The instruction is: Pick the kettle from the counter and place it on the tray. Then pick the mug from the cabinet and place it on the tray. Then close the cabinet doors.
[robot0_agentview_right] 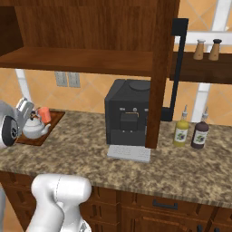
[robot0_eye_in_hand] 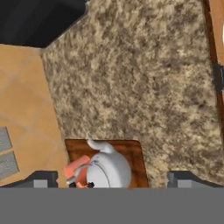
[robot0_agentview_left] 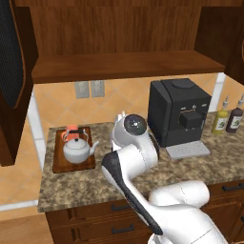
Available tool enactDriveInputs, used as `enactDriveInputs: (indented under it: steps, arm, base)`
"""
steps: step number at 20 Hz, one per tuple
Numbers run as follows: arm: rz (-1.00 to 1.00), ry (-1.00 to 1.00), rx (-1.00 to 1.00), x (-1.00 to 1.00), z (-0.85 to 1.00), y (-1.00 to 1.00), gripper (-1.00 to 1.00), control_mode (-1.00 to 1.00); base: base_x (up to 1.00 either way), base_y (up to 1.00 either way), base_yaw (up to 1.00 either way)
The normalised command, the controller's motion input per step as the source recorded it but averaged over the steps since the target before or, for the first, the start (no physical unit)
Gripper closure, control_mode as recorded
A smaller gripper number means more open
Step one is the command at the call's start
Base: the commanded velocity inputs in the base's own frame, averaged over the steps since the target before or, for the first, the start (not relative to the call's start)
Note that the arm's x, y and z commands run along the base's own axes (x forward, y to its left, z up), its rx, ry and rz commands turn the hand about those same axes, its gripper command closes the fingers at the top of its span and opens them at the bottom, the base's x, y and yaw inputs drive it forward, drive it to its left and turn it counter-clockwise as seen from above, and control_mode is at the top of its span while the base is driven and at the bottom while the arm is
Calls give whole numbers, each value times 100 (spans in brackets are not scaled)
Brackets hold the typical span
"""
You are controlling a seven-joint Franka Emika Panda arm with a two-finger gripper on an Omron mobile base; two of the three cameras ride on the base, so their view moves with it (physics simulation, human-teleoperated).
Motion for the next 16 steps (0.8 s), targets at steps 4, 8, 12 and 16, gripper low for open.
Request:
enactDriveInputs:
  steps: [4,8,12,16]
  arm:
    - [-2,-10,2,-60,37,-90,-100,-100]
    - [0,-9,6,-58,14,-100,-100,-100]
    - [0,-18,14,-45,0,-100,-100,-100]
    - [0,-24,23,-51,0,-100,-100,-100]
  base:
    - [0,0,0]
    - [0,0,0]
    - [0,0,0]
    - [0,0,0]
